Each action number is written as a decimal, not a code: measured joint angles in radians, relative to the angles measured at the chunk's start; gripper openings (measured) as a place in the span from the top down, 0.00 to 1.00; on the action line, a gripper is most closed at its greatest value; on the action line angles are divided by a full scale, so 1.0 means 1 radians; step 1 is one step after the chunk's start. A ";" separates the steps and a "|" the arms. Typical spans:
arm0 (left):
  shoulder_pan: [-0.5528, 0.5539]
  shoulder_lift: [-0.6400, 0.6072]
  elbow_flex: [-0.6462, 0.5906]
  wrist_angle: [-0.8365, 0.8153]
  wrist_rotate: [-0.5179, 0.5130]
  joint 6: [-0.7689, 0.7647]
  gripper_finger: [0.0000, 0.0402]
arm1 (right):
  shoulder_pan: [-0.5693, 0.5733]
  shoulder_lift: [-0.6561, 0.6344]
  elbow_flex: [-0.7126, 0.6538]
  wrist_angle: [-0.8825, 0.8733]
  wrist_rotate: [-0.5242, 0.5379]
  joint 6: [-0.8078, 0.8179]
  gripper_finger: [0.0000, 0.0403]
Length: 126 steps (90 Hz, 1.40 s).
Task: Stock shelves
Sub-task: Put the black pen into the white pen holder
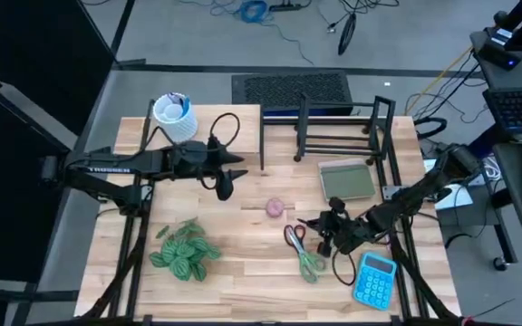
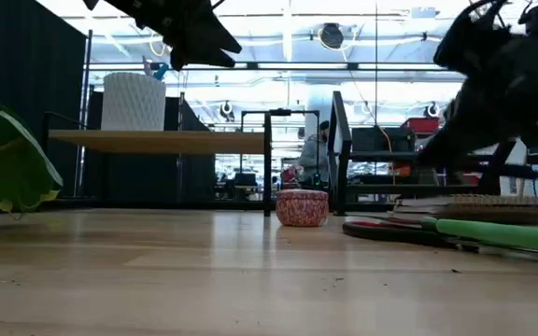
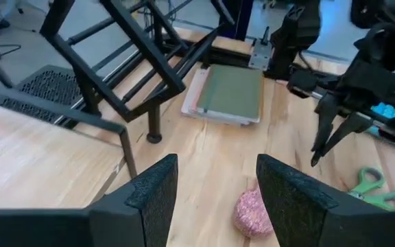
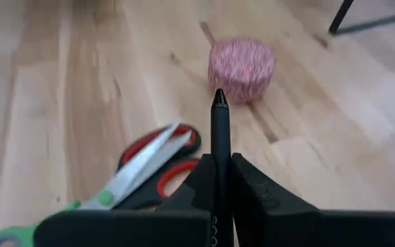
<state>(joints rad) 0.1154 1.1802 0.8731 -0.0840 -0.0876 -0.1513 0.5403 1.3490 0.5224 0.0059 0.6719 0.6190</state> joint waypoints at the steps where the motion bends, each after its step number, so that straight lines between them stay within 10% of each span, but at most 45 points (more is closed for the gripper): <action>1: 0.000 0.004 0.000 0.007 0.004 0.000 0.54 | -0.002 -0.006 0.000 0.000 0.000 -0.005 0.99; 38: -0.040 0.206 0.000 0.224 0.109 0.000 0.54 | -0.096 -0.214 0.048 0.043 0.008 -0.289 0.99; 72: -0.125 0.525 0.023 0.791 0.155 0.001 0.54 | -0.155 -0.250 0.093 0.240 0.003 -0.555 0.99; 126: -0.155 0.795 0.346 0.809 0.155 0.002 0.54 | -0.159 -0.250 0.093 0.389 -0.017 -0.641 0.98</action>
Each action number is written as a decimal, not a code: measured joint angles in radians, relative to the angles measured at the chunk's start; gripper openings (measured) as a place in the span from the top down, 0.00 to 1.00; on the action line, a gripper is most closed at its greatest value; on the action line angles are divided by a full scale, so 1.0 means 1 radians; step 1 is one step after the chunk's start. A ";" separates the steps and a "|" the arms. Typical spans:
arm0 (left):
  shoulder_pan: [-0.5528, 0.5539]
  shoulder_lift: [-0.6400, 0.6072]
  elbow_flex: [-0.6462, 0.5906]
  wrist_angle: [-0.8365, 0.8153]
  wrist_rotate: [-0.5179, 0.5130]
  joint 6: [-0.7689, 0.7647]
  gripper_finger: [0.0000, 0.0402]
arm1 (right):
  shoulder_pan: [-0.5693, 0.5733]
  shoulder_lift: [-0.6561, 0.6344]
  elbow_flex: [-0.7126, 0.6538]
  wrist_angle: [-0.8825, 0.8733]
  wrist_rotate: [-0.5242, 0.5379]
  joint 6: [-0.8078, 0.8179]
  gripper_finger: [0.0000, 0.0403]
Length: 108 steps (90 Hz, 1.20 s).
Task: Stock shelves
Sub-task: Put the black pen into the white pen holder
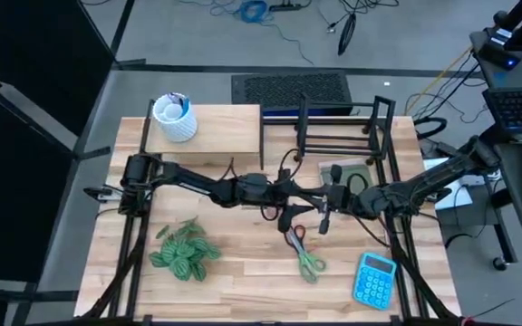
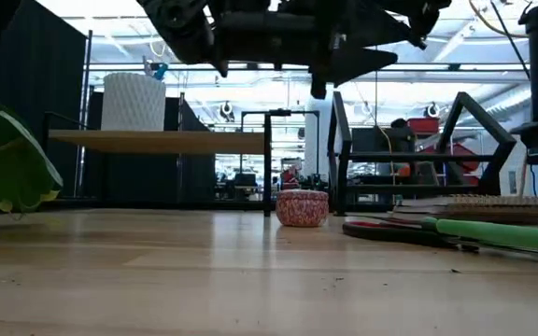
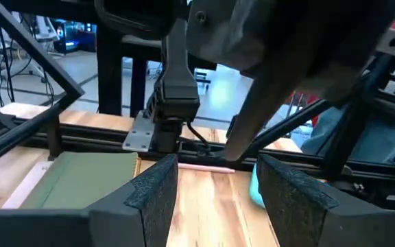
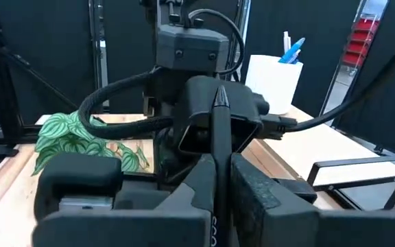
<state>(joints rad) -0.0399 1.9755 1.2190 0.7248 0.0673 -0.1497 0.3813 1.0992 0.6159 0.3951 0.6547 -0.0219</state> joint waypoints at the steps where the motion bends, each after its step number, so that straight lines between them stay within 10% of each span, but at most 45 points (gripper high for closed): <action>1: 0.000 0.000 0.002 0.000 0.000 0.000 0.54 | 0.000 0.000 0.000 0.000 0.000 0.000 0.98; 37: 0.000 0.000 0.042 -0.003 -0.006 -0.001 0.57 | 0.000 0.001 0.000 -0.010 -0.010 0.002 0.98; 60: 0.000 -0.002 0.043 -0.082 0.003 0.000 0.95 | 0.000 0.002 -0.002 -0.026 -0.003 0.019 0.96; 108: 0.000 -0.177 0.038 -0.538 -0.082 0.030 0.98 | 0.152 -0.213 0.000 -0.292 -0.007 0.200 0.61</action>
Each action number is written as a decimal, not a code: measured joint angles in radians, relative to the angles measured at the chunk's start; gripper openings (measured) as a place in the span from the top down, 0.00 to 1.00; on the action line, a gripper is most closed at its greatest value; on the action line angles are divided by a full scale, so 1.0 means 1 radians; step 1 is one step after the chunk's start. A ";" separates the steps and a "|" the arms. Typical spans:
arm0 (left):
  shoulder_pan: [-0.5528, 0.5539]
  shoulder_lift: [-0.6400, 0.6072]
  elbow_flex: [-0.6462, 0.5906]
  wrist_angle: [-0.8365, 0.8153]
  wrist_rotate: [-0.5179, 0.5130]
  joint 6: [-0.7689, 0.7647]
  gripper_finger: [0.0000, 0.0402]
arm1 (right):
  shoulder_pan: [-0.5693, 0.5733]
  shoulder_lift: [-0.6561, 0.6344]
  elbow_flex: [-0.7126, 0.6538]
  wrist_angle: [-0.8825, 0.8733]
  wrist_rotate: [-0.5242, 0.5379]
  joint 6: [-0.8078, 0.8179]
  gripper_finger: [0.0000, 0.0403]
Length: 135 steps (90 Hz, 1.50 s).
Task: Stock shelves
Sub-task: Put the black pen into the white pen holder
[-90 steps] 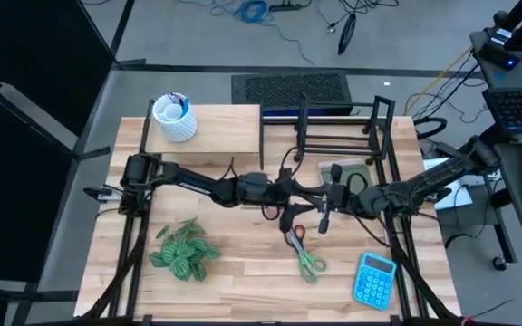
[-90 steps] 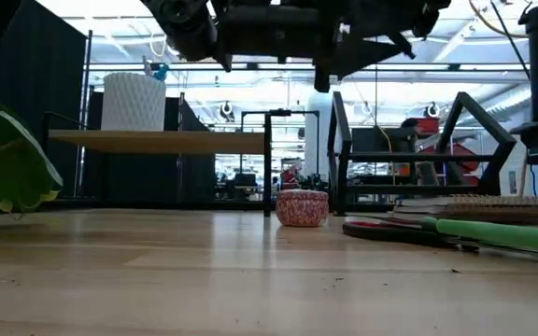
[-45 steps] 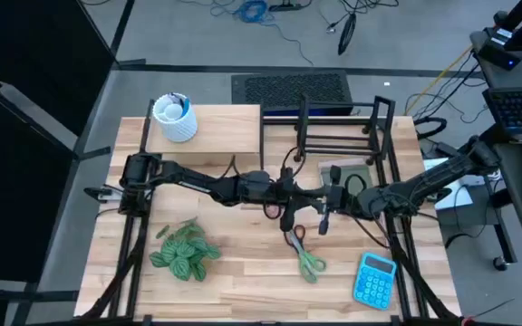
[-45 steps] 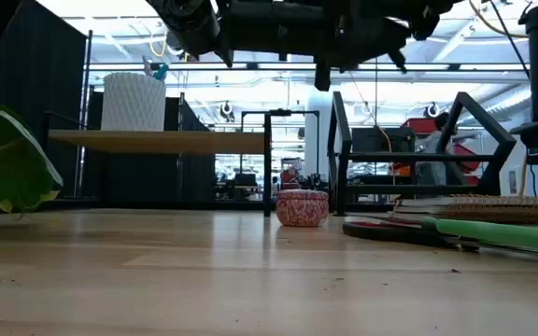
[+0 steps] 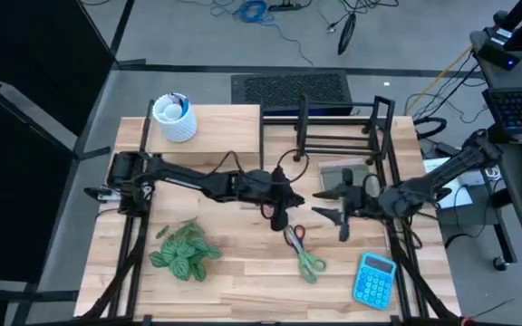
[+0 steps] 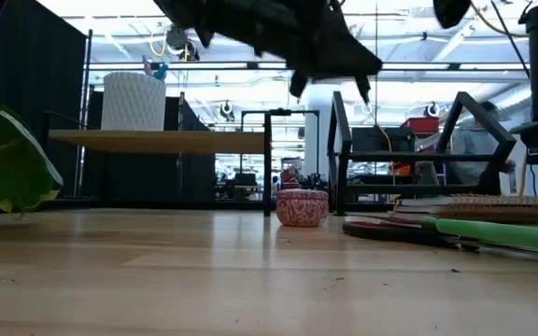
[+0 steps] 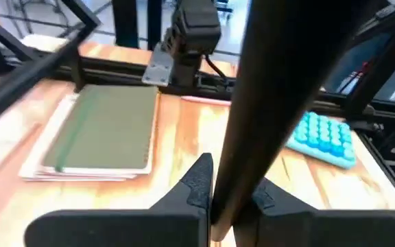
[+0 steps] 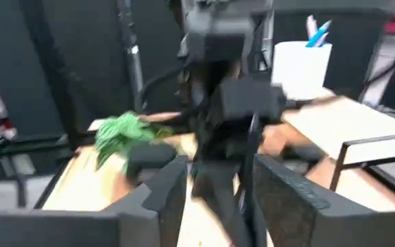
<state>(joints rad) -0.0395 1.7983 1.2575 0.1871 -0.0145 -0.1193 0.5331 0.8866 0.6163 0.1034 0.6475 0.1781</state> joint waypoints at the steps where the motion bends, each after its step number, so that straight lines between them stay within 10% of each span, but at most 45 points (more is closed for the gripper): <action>1: 0.000 -0.011 -0.001 -0.013 -0.009 0.004 0.98 | 0.005 -0.005 0.000 -0.009 0.000 0.004 0.60; 39: 0.049 -0.480 0.001 -0.425 -0.667 0.134 0.98 | 0.072 0.043 0.000 -0.086 0.002 0.064 0.61; 62: 0.197 -0.747 -0.031 -0.574 -0.871 0.125 0.99 | 0.053 0.227 0.000 -0.051 0.006 0.121 0.61; 135: 0.425 -0.990 -0.343 -0.648 -0.819 -0.058 0.99 | 0.029 0.448 -0.001 0.215 0.007 0.177 0.61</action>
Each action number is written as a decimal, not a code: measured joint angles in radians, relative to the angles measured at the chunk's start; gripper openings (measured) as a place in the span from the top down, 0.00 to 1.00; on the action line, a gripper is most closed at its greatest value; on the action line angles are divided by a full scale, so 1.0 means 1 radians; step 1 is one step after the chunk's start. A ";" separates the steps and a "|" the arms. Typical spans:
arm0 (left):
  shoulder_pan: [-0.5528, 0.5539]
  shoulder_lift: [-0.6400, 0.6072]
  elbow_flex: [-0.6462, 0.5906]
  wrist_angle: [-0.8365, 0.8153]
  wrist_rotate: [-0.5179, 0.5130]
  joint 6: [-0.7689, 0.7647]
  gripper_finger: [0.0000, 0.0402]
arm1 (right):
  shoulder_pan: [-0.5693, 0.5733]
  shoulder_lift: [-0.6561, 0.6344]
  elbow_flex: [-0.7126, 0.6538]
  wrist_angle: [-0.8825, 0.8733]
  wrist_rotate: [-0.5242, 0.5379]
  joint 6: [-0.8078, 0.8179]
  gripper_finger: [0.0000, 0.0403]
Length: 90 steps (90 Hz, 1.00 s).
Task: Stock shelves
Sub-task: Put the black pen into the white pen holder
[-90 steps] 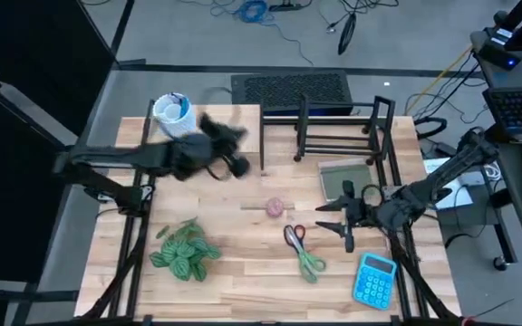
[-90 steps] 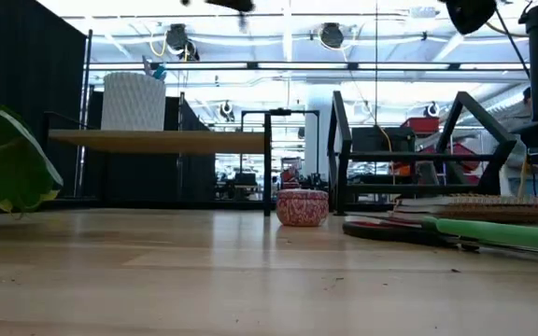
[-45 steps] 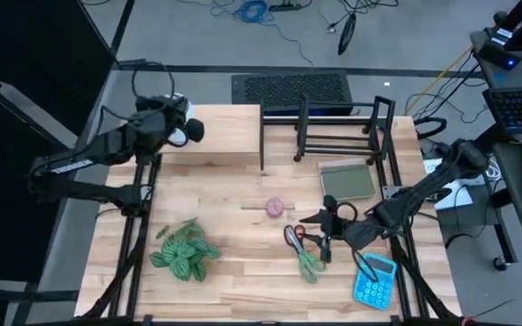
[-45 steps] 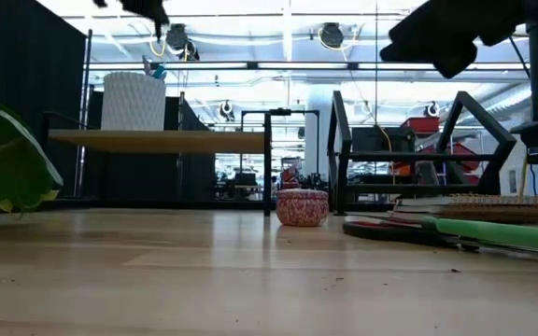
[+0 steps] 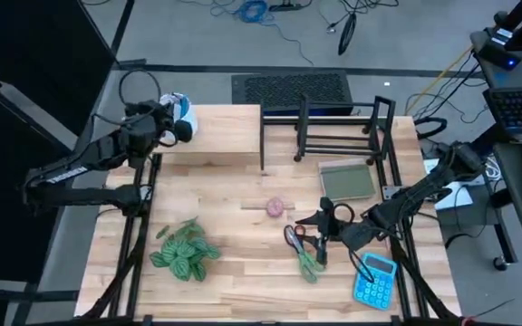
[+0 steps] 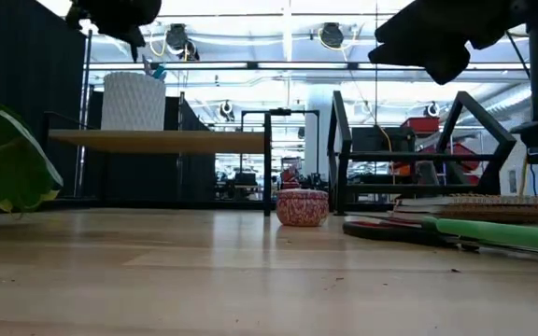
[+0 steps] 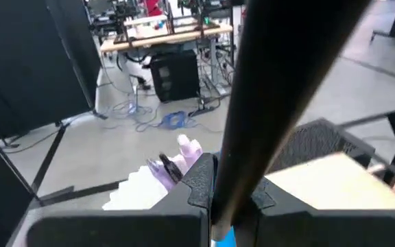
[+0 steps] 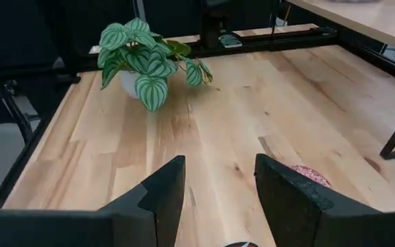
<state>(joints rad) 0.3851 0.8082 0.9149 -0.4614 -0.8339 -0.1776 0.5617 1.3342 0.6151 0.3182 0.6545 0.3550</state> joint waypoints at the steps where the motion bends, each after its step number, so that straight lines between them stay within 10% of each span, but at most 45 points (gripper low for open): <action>1: 0.002 0.000 -0.001 0.001 0.002 0.000 0.99 | 0.000 0.000 0.000 0.003 0.000 0.000 0.61; 90: 0.029 0.030 -0.060 -0.027 0.079 -0.020 0.97 | 0.000 -0.001 0.000 0.005 0.000 0.019 0.61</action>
<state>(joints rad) 0.4137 0.8383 0.8551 -0.4881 -0.7550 -0.1974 0.5621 1.3334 0.6151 0.3231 0.6544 0.3744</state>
